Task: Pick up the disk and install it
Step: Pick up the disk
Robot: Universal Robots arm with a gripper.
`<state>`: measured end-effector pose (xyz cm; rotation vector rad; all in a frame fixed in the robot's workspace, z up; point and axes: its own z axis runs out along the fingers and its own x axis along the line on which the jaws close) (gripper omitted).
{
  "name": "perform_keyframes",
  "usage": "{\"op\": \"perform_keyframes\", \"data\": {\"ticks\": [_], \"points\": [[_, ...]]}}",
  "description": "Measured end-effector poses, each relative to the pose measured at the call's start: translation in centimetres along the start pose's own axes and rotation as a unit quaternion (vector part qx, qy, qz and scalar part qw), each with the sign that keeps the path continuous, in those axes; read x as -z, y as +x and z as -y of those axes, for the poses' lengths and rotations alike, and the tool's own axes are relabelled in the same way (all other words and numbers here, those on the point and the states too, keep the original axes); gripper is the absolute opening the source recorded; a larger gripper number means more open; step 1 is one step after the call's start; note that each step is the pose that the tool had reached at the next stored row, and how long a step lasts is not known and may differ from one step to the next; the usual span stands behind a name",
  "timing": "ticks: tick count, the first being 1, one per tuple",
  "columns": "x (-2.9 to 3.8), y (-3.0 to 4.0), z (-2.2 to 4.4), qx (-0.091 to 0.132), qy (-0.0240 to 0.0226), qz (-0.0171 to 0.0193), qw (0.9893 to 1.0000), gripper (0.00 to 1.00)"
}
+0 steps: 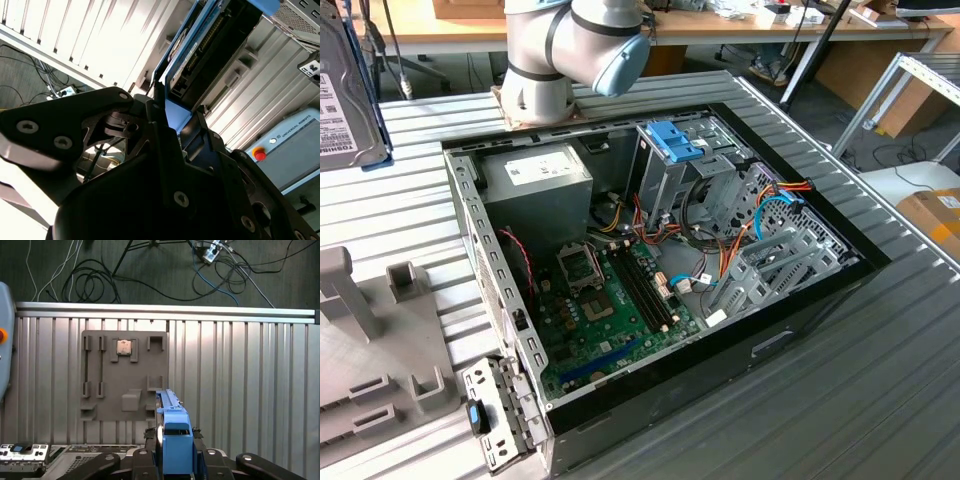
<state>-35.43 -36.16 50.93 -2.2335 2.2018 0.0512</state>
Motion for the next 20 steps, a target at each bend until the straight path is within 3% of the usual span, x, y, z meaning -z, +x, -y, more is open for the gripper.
{"op": "perform_keyframes", "data": {"ticks": [9,20], "points": [[0.06,-0.06,3.25,0.0,0.0,0.0,1.0,0.36],[0.11,-0.07,5.98,0.0,0.0,0.0,1.0,0.36]]}}
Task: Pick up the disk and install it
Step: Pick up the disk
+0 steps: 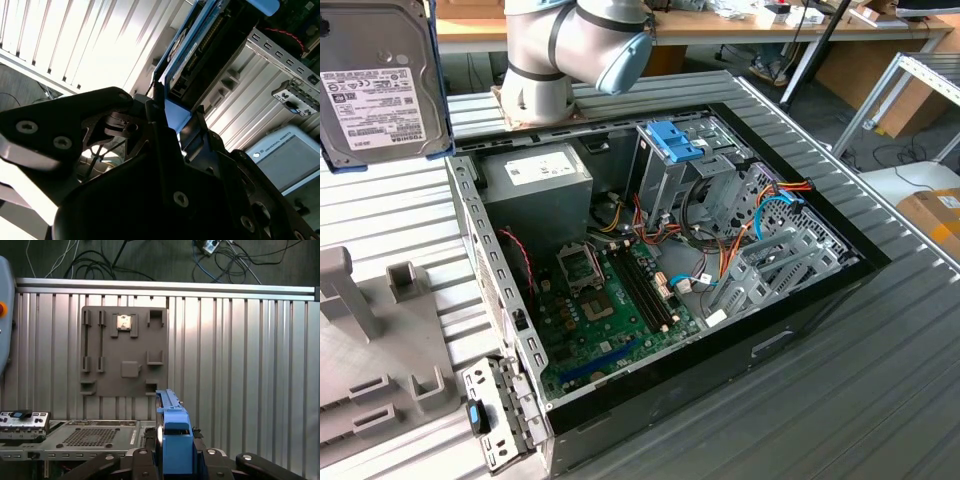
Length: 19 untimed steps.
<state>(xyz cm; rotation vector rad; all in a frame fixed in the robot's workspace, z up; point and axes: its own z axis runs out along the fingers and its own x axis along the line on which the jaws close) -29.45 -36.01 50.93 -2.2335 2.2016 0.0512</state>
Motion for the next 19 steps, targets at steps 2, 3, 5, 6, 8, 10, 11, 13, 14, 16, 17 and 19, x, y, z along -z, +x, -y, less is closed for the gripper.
{"op": "perform_keyframes", "data": {"ticks": [2,3,5,6,8,10,11,13,14,16,17,19], "points": [[0.01,0.0,0.64,0.0,0.0,0.0,1.0,0.36],[0.02,-0.01,0.82,0.0,0.0,0.0,1.0,0.36],[0.02,-0.01,1.36,0.0,0.0,0.0,1.0,0.36],[0.03,-0.02,1.63,0.0,0.0,0.0,1.0,0.36],[0.04,-0.02,1.79,0.001,0.0,-0.0001,1.0,0.36],[0.04,-0.02,1.8,0.001,0.0,0.0,1.0,0.36],[0.03,-0.02,1.82,0.001,0.0,0.0,1.0,0.36],[0.03,-0.02,1.83,0.001,0.0,0.0,1.0,0.36],[0.04,-0.02,1.83,0.001,0.0,0.0,1.0,0.36],[0.04,-0.02,1.84,0.001,0.0,0.0,1.0,0.36],[0.04,-0.02,1.85,0.001,0.0,0.0,1.0,0.36],[0.03,-0.02,1.85,0.001,0.0,0.0,1.0,0.36]]}}
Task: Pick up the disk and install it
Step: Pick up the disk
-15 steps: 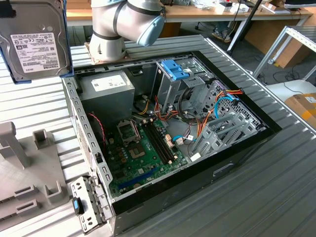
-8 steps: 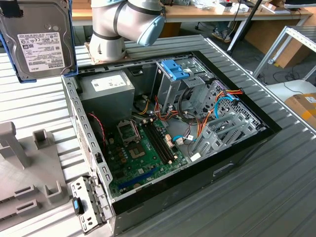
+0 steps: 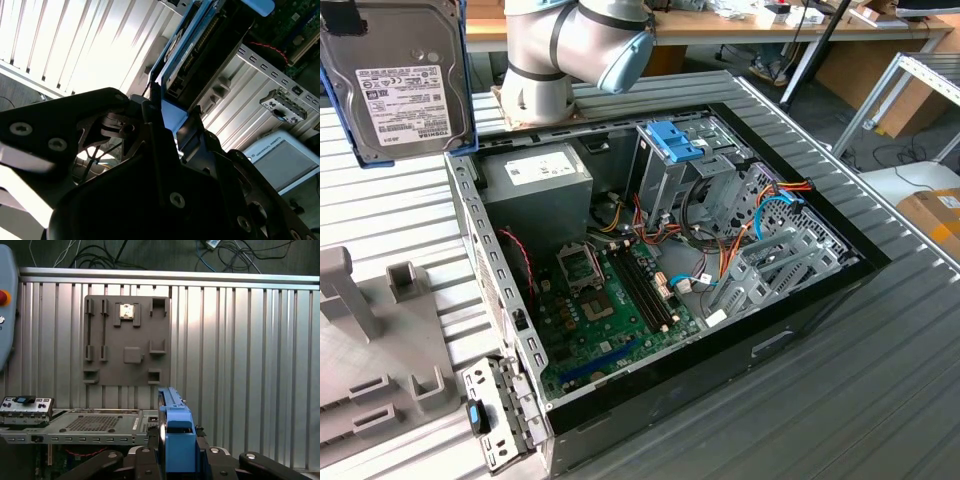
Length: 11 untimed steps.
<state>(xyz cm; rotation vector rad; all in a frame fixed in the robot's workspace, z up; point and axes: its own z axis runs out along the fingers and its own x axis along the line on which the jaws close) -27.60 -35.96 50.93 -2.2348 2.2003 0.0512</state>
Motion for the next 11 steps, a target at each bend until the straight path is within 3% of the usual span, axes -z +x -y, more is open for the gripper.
{"op": "perform_keyframes", "data": {"ticks": [3,4,5,11], "points": [[0.0,0.0,0.04,0.0,0.0,0.0,1.0,0.36],[0.02,-0.1,1.2,0.0,0.0,0.0,1.0,0.36],[0.05,-0.27,2.96,0.0,0.0,0.0,1.0,0.36],[0.07,-0.41,4.35,0.001,0.0,0.0,1.0,0.36]]}}
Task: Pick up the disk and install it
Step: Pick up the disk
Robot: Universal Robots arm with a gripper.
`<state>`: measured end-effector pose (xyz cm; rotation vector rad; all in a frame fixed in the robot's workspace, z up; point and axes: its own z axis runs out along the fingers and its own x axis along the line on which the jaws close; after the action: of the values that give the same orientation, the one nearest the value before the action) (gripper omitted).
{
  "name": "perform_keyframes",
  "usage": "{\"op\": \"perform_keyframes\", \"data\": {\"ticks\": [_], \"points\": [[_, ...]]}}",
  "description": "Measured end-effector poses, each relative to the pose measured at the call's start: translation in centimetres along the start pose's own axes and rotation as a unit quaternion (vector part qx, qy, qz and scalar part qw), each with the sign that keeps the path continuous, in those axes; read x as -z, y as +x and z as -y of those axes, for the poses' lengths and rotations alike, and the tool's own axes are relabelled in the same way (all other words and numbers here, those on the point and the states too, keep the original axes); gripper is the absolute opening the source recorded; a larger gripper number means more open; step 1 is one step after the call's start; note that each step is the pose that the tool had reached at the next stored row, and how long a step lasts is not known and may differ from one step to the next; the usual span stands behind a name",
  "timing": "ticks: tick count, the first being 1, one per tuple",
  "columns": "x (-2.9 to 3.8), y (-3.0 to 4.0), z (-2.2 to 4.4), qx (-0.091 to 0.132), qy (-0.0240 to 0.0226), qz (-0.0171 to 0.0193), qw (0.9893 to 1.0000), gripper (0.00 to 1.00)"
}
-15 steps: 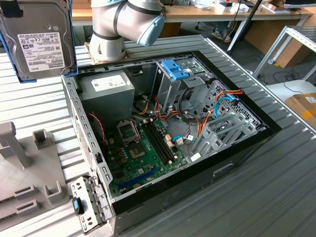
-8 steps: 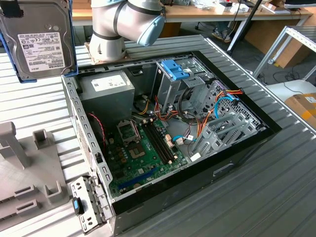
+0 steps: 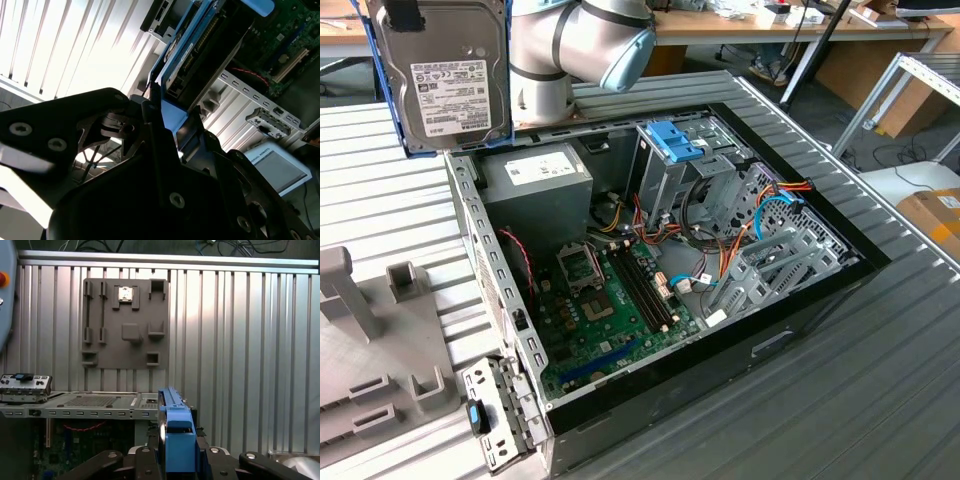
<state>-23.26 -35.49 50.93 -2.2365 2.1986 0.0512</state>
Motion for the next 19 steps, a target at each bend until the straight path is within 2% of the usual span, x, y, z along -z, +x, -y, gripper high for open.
{"op": "perform_keyframes", "data": {"ticks": [2,8,15,19], "points": [[0.01,-0.05,0.2,0.0,-0.0001,0.0,1.0,0.36],[0.0,-0.04,0.22,0.0,0.0,0.0,1.0,0.36],[0.04,0.93,0.69,0.0,0.0,-0.0003,1.0,0.36],[0.06,0.94,1.7,0.0,0.0,-0.0002,1.0,0.36]]}}
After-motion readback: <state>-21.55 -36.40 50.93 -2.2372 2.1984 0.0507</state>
